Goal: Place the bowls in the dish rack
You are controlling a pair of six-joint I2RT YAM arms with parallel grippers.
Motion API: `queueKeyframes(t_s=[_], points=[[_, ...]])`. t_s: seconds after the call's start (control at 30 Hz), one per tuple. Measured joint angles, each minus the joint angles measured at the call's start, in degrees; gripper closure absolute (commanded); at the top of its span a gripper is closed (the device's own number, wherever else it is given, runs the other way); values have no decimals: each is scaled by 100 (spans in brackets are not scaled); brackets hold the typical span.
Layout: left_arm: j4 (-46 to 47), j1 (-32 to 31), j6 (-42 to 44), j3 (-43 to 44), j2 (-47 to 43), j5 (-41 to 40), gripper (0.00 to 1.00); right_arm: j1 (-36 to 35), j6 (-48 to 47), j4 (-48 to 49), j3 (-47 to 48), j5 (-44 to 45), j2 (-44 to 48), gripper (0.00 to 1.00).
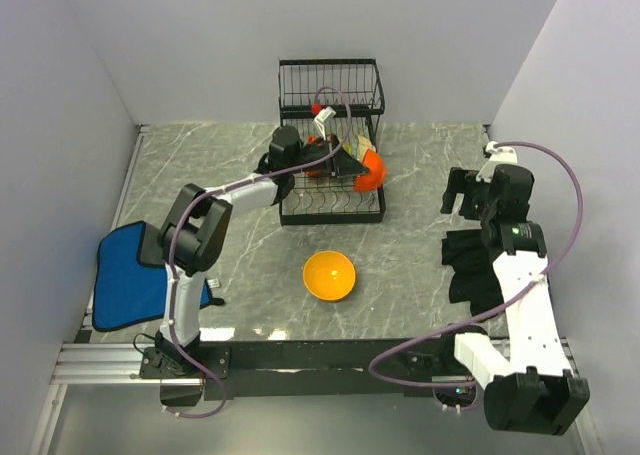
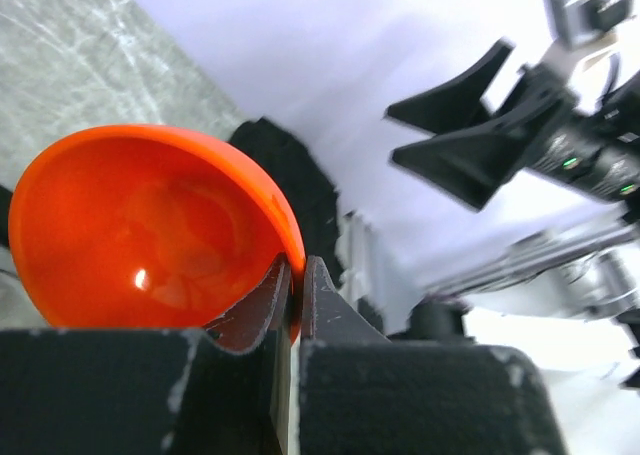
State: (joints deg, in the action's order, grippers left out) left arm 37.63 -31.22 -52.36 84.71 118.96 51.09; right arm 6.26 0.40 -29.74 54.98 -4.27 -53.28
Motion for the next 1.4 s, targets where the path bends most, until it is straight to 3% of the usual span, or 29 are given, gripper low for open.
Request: queueKeyframes(t_s=[0.27,0.47,0.93,1.4], points=[[1786,-26,-1705,-444,564,-463,99,4,-205,-372,616,26,-793,0],[2433,-39,-2354,-557,1032,-796,99,4,-328,-518,925,48,-1091,0],[2876,-131,-2686,-260,1735,-1276,99,4,-439,-723,962,85,-1176,0],[3025,-109,-2789,-201,1860,-1499,99,4,-435,-717,964,79,-1344,0]])
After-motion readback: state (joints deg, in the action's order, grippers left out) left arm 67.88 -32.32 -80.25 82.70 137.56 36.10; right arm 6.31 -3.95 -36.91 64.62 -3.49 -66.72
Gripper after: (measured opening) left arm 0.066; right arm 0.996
